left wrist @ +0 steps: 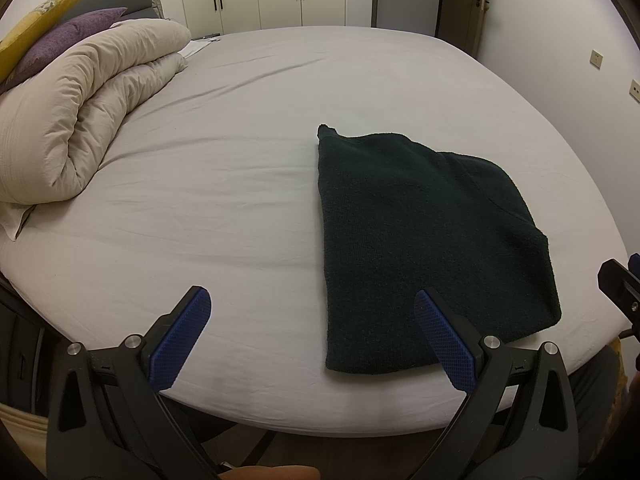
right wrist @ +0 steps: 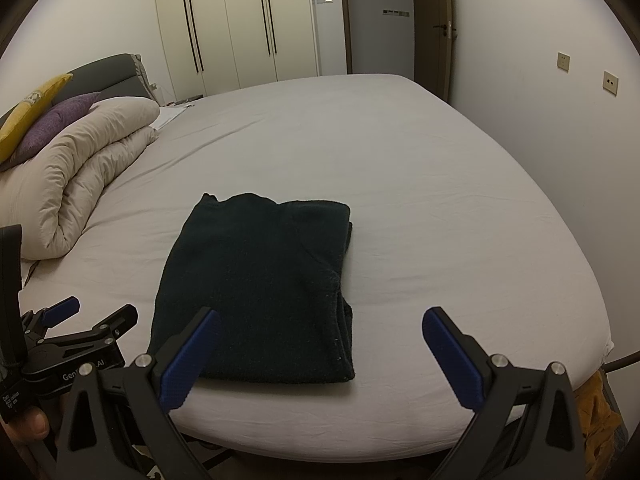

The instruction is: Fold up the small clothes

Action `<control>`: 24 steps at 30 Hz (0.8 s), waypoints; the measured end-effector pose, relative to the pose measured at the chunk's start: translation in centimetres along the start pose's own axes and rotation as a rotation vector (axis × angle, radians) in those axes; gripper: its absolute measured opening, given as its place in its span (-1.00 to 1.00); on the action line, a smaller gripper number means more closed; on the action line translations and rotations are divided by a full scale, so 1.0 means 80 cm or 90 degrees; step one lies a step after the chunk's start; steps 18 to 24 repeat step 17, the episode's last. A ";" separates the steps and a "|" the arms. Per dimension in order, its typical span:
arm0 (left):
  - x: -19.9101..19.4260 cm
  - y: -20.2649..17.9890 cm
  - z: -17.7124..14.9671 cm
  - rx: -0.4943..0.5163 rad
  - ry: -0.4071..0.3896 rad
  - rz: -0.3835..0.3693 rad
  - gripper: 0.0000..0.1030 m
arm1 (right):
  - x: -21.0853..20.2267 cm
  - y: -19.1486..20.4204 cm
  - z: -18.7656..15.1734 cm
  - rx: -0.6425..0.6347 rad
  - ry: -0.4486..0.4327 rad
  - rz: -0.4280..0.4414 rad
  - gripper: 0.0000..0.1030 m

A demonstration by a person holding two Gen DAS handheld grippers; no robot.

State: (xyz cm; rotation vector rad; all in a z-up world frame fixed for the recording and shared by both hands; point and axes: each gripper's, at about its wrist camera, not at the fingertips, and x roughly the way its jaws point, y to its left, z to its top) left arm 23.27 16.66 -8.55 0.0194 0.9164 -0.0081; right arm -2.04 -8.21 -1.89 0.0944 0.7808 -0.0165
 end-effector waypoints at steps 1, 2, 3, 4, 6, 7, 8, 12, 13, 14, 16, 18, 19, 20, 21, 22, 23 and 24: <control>0.000 0.000 0.000 0.000 0.000 0.000 1.00 | 0.000 0.000 0.000 0.000 0.000 0.000 1.00; 0.000 0.000 0.000 0.000 0.000 0.000 1.00 | 0.000 0.000 -0.001 0.000 0.000 0.000 1.00; 0.000 0.000 0.000 0.001 0.000 0.000 1.00 | 0.000 0.000 -0.001 0.000 0.000 0.000 1.00; 0.000 0.000 0.000 0.001 0.000 0.000 1.00 | 0.000 0.000 0.001 0.000 0.000 0.000 1.00; 0.000 0.000 0.000 0.000 0.001 0.000 1.00 | 0.000 0.000 0.001 0.000 0.001 0.000 1.00; 0.000 0.000 0.000 0.000 0.000 0.000 1.00 | 0.000 0.000 -0.001 0.000 0.001 0.001 1.00; 0.000 0.000 -0.001 0.001 0.001 -0.001 1.00 | -0.001 0.001 -0.002 0.001 0.002 0.001 1.00; 0.001 0.000 -0.002 0.003 0.003 -0.007 1.00 | -0.002 0.003 -0.006 0.001 0.004 0.003 1.00; 0.001 0.000 -0.002 0.004 0.002 -0.007 1.00 | -0.002 0.003 -0.006 0.001 0.004 0.003 1.00; 0.001 0.000 -0.003 0.006 0.000 -0.005 1.00 | -0.002 0.002 -0.006 0.001 0.004 0.003 1.00; 0.001 0.000 -0.003 0.007 -0.001 -0.003 1.00 | -0.002 0.003 -0.007 0.002 0.004 0.003 1.00; 0.002 0.000 -0.003 0.006 -0.001 -0.002 1.00 | -0.004 0.003 -0.009 0.003 0.004 0.003 1.00; 0.002 0.000 -0.003 0.006 -0.001 -0.002 1.00 | -0.004 0.003 -0.009 0.003 0.004 0.003 1.00; 0.002 0.000 -0.003 0.006 -0.001 -0.002 1.00 | -0.004 0.003 -0.009 0.003 0.004 0.003 1.00; 0.002 0.000 -0.003 0.006 -0.001 -0.002 1.00 | -0.004 0.003 -0.009 0.003 0.004 0.003 1.00; 0.002 0.000 -0.003 0.006 -0.001 -0.002 1.00 | -0.004 0.003 -0.009 0.003 0.004 0.003 1.00; 0.002 0.000 -0.003 0.006 -0.001 -0.002 1.00 | -0.004 0.003 -0.009 0.003 0.004 0.003 1.00; 0.002 0.000 -0.003 0.006 -0.001 -0.002 1.00 | -0.004 0.003 -0.009 0.003 0.004 0.003 1.00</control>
